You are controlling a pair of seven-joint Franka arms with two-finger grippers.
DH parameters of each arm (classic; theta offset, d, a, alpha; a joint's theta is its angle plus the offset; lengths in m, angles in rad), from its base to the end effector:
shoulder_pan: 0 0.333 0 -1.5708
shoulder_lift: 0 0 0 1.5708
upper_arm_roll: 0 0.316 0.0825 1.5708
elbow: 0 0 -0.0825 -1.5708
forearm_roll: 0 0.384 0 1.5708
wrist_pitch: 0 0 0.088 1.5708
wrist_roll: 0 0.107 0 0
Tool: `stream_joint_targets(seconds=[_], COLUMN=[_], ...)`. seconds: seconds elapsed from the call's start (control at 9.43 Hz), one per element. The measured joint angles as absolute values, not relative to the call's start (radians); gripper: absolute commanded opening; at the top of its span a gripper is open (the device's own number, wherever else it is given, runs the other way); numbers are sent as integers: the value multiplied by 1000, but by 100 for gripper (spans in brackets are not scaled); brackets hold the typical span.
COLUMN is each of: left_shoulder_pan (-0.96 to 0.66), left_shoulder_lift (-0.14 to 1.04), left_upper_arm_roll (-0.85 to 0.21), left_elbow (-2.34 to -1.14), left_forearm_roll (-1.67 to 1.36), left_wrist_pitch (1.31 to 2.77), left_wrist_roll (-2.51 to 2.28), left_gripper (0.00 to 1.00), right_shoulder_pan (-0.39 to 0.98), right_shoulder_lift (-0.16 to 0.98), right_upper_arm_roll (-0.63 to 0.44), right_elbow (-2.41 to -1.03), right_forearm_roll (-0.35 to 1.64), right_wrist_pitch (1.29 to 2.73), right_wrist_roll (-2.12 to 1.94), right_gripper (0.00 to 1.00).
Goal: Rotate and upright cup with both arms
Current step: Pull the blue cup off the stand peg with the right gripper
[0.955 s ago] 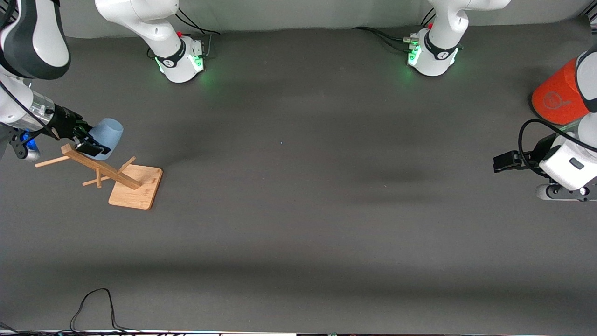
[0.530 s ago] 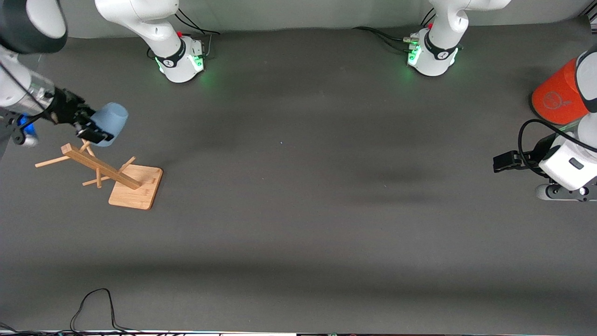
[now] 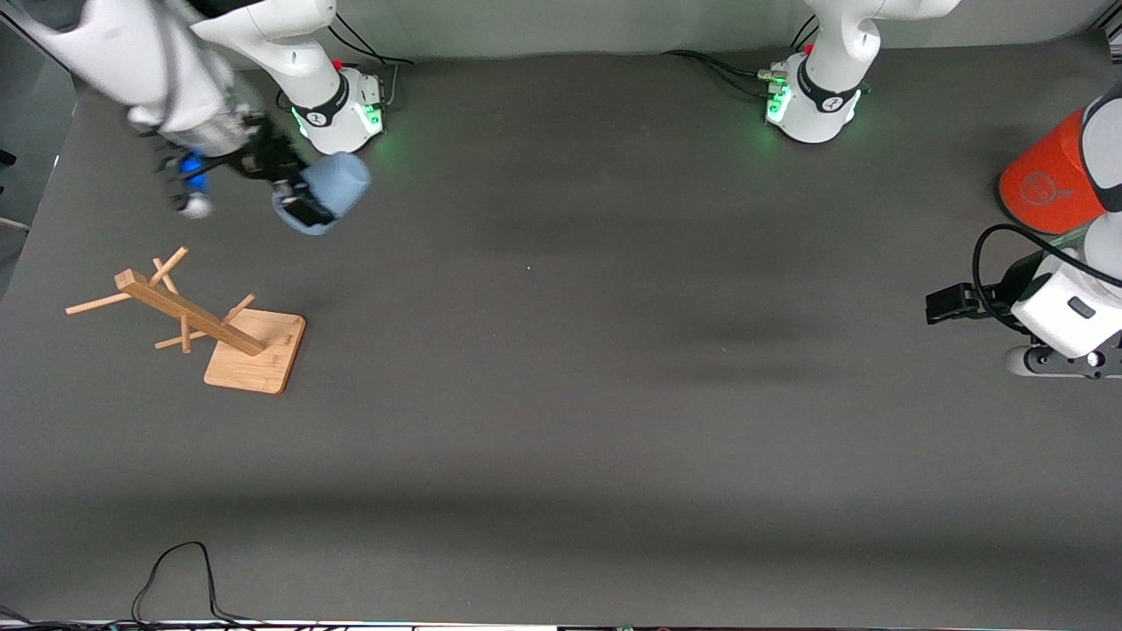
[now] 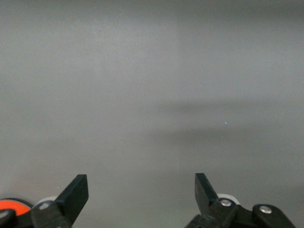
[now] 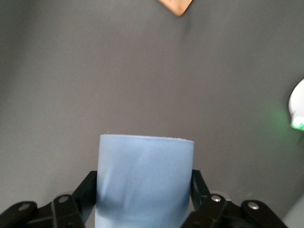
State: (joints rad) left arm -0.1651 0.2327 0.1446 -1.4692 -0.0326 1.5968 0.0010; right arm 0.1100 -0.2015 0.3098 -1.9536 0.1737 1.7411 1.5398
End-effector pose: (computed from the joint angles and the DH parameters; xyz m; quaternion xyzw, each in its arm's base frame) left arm 0.6200 -0.0254 0.5387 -0.9986 0.0105 0.0513 0.0009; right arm 0.4454 0.2278 0.5584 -0.8358 0.5462 0.0509 0.0227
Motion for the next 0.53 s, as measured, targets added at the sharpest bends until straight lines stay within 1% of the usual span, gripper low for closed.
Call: stream_joint_targets(seconds=[0.21, 0.32, 0.42, 0.53], left_shoulder_pan=[-165, -165, -165, -165], left_shoulder_lift=[233, 233, 233, 233], left_upper_arm_roll=[144, 144, 144, 144], left_elbow=[-1469, -1469, -1469, -1469], left_forearm_roll=[-33, -33, -33, -33], left_wrist_pitch=[1597, 1597, 1597, 1597], left_wrist_roll=[1, 1, 1, 1], left_gripper=[100, 100, 100, 100], right_shoulder_pan=[111, 111, 125, 173], right_shoulder_lift=[-77, -15, 50, 122], right_upper_arm_roll=[470, 528, 566, 579], right_elbow=[-1867, -1820, -1777, -1736], right_forearm_roll=[166, 143, 101, 25], right_wrist_pitch=[1826, 1858, 1901, 1939], right_wrist_roll=[1802, 1915, 2022, 2138], right_gripper=[66, 66, 65, 65])
